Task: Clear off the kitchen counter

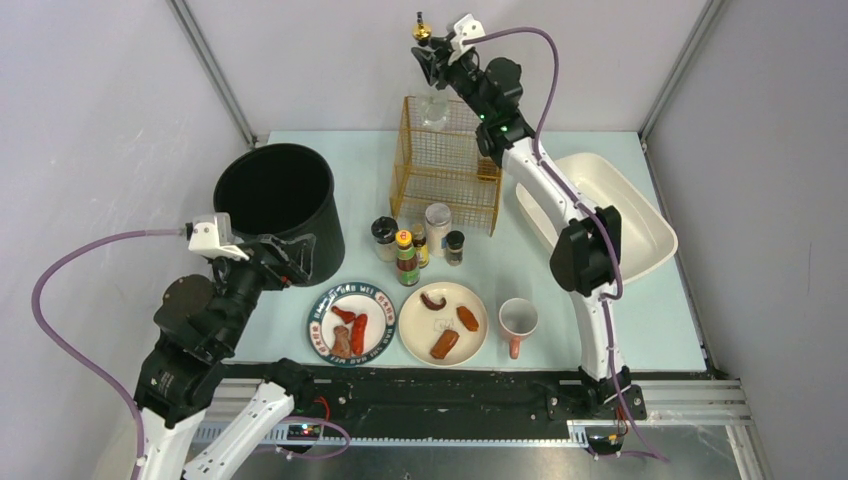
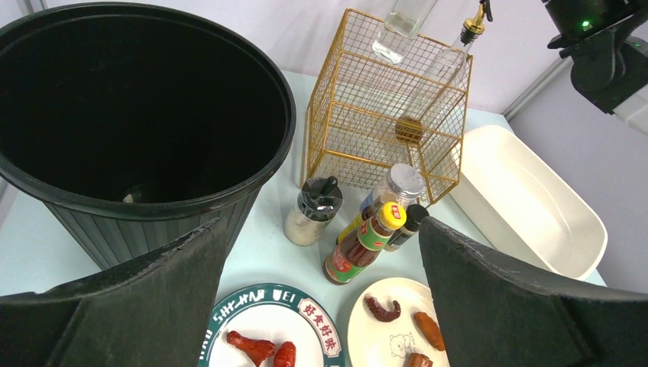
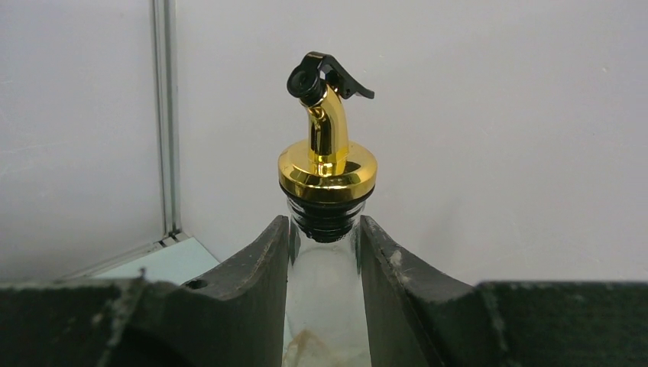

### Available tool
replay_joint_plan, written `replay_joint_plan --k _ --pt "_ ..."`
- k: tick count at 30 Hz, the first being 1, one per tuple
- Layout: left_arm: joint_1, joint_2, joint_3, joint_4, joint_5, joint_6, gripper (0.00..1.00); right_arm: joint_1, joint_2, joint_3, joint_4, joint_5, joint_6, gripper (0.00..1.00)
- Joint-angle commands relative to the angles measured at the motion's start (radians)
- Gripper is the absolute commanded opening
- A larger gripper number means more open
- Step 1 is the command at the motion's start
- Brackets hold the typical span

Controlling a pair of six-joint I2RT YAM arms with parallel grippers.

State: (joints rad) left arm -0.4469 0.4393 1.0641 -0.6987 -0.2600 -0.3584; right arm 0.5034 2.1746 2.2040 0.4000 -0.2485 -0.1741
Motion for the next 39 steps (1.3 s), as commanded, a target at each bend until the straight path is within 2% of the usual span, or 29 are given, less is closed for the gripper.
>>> replay_joint_plan --k 1,14,31,39 --pt "-0.004 0.006 0.030 0.017 -0.021 0.013 0.98 -0.019 0.013 0.141 0.189 -0.059 0.026 0.00" --pt "-0.003 0.015 0.036 0.017 -0.023 0.018 0.98 -0.039 0.088 0.184 0.192 -0.071 0.062 0.00" --pt "-0.003 0.021 0.036 0.017 -0.020 0.021 0.98 -0.037 0.059 -0.036 0.242 -0.056 0.076 0.00" --pt "-0.003 0.021 0.035 0.018 -0.014 0.013 0.98 -0.026 0.038 -0.125 0.202 0.006 0.082 0.00"
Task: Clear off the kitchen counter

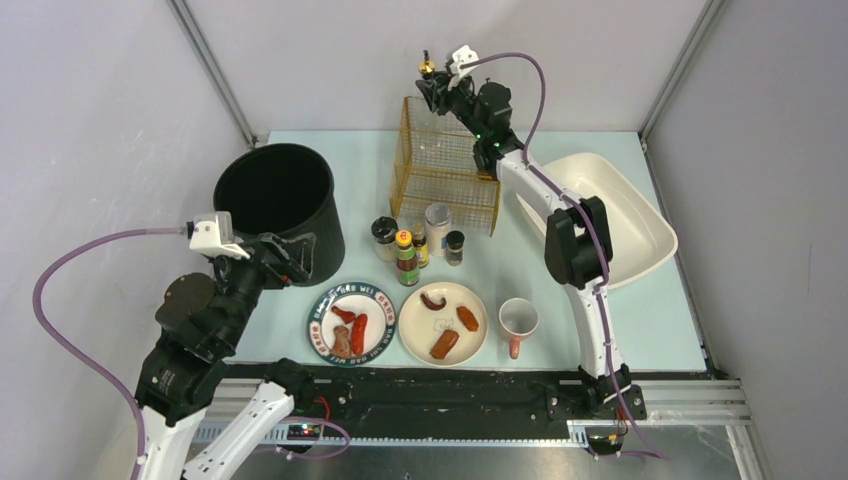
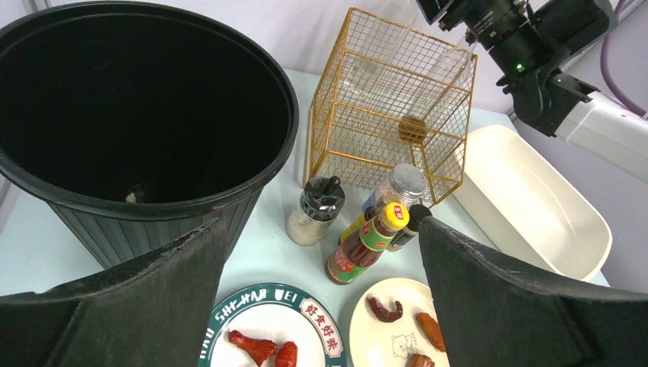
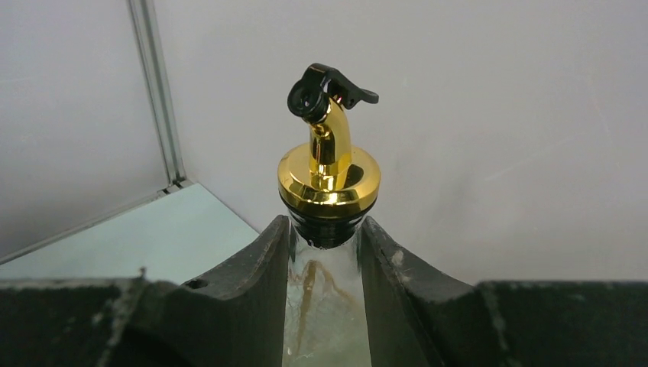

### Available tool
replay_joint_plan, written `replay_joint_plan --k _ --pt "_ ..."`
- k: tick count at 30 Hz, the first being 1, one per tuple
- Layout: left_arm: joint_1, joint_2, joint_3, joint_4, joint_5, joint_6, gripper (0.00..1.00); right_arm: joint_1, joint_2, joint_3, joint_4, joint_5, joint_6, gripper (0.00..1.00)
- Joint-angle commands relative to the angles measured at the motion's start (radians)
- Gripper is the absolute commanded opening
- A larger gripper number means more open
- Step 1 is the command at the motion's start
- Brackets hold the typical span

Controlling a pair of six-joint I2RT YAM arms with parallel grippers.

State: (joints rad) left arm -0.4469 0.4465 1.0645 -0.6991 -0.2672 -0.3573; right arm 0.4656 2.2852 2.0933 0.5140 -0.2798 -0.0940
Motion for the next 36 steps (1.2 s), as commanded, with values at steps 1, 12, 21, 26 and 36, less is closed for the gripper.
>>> replay_joint_plan --k 1,12,21,26,36 --pt "-0.003 0.014 0.034 0.019 -0.006 0.012 0.98 0.013 -0.073 -0.017 0.072 0.048 0.002 0.00" --pt "-0.003 -0.007 0.024 0.017 -0.004 0.001 0.98 0.035 -0.049 -0.010 -0.034 0.121 -0.010 0.00" --pt "-0.003 -0.032 -0.002 0.017 0.007 -0.005 0.98 0.049 -0.045 -0.008 -0.111 0.170 -0.022 0.28" --pt "-0.003 -0.048 -0.015 0.015 0.015 -0.013 0.98 0.053 -0.059 -0.009 -0.147 0.181 -0.034 0.39" --pt "-0.003 -0.080 -0.032 0.003 0.019 -0.031 0.98 0.067 -0.088 -0.019 -0.226 0.238 -0.036 0.64"
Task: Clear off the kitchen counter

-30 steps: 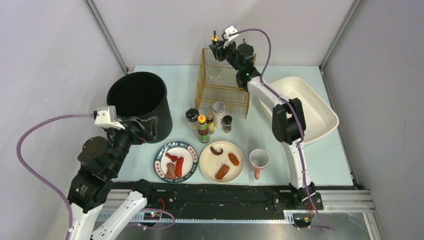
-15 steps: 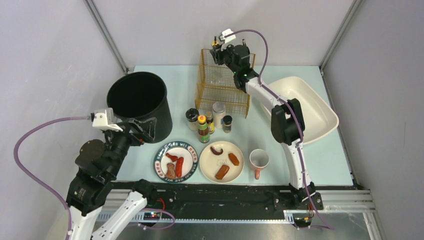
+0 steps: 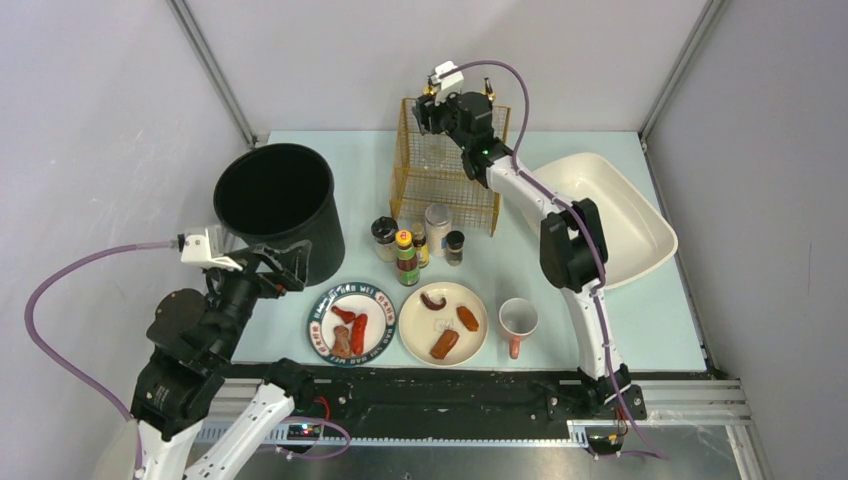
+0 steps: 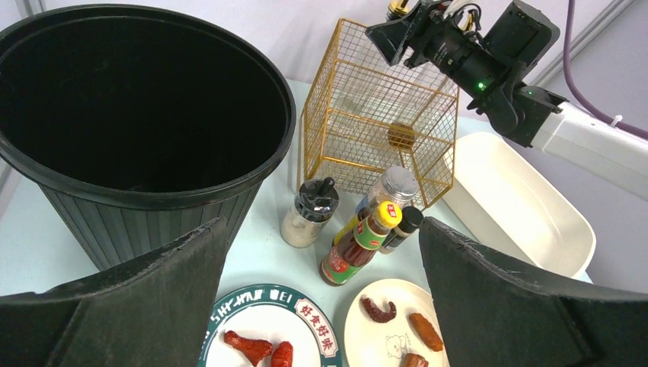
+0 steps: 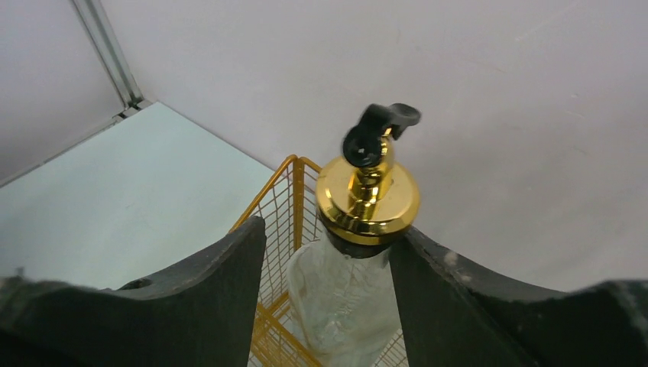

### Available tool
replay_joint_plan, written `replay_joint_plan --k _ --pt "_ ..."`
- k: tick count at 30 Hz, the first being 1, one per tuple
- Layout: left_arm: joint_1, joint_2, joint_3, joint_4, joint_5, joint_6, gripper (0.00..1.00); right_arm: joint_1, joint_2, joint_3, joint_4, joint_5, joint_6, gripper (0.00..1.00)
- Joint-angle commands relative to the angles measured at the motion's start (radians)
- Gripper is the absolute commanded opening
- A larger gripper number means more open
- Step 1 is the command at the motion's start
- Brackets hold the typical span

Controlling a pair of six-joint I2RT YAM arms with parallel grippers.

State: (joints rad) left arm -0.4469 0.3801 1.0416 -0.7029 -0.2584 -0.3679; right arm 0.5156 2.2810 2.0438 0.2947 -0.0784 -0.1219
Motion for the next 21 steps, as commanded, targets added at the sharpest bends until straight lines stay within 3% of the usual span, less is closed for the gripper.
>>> replay_joint_plan --k 1,13,18,21 --pt "-0.003 -0.014 -0.008 0.007 0.011 -0.023 0.98 0.018 -0.097 0.022 -0.004 0.040 -0.010 0.65" --pt "-0.003 -0.041 -0.010 0.004 0.014 -0.035 0.98 0.040 -0.304 -0.198 -0.039 0.149 -0.019 0.83" --pt "-0.003 -0.040 -0.008 -0.010 0.017 -0.026 0.98 0.044 -0.456 -0.385 -0.007 0.127 0.014 0.91" --pt "-0.003 -0.037 -0.008 -0.018 0.024 -0.020 0.98 0.046 -0.522 -0.415 -0.114 0.068 0.062 0.91"
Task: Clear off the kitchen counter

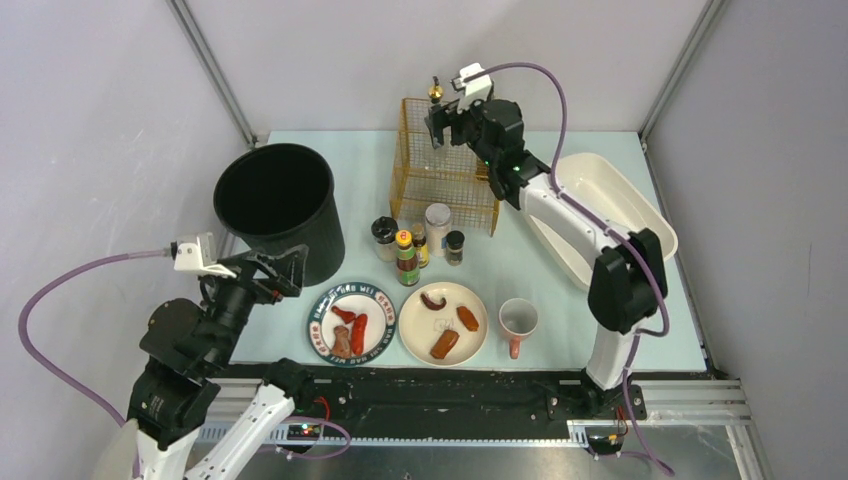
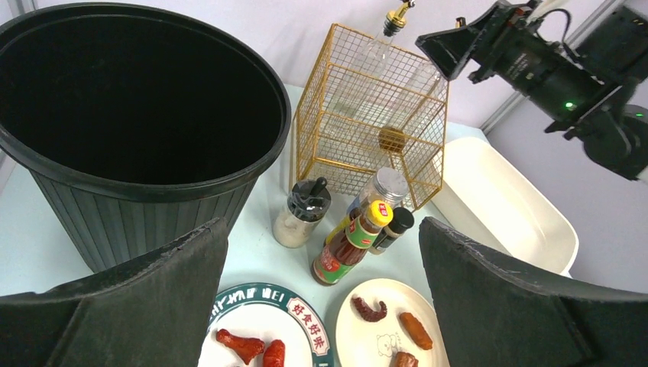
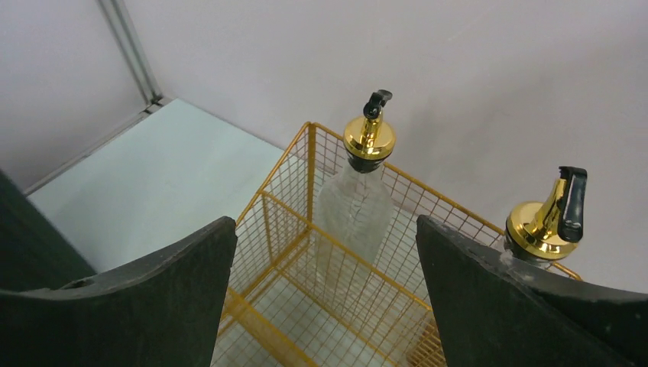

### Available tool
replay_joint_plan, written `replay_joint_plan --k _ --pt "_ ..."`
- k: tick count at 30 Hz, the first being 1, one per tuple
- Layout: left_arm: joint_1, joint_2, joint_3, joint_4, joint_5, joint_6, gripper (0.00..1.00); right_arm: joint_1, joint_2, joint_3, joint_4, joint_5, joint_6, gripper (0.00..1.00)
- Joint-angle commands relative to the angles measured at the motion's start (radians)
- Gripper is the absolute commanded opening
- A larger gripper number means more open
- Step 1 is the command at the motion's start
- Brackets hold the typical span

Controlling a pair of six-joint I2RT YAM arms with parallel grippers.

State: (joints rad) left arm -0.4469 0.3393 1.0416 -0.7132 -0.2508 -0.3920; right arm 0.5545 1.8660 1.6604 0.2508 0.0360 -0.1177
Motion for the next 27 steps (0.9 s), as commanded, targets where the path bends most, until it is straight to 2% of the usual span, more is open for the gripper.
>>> replay_joint_plan --k 1,10,14,20,27 --pt "-0.003 0.005 -0.009 -0.008 0.018 0.005 0.98 0.010 -0.131 -0.028 -0.144 -0.056 0.066 0.91" --pt "-0.003 0.020 0.015 -0.008 0.017 0.025 0.98 0.169 -0.285 -0.111 -0.434 0.060 -0.020 0.91" --pt "-0.003 0.027 0.018 -0.008 0.017 0.017 0.98 0.225 -0.310 -0.118 -0.569 0.042 0.058 0.88" --pt "-0.003 0.031 0.010 -0.008 0.033 -0.003 0.98 0.269 -0.342 -0.138 -0.682 -0.054 0.201 0.85" --pt "-0.003 0.030 -0.001 -0.008 0.034 -0.015 0.98 0.330 -0.307 -0.140 -0.712 0.006 0.233 0.84"
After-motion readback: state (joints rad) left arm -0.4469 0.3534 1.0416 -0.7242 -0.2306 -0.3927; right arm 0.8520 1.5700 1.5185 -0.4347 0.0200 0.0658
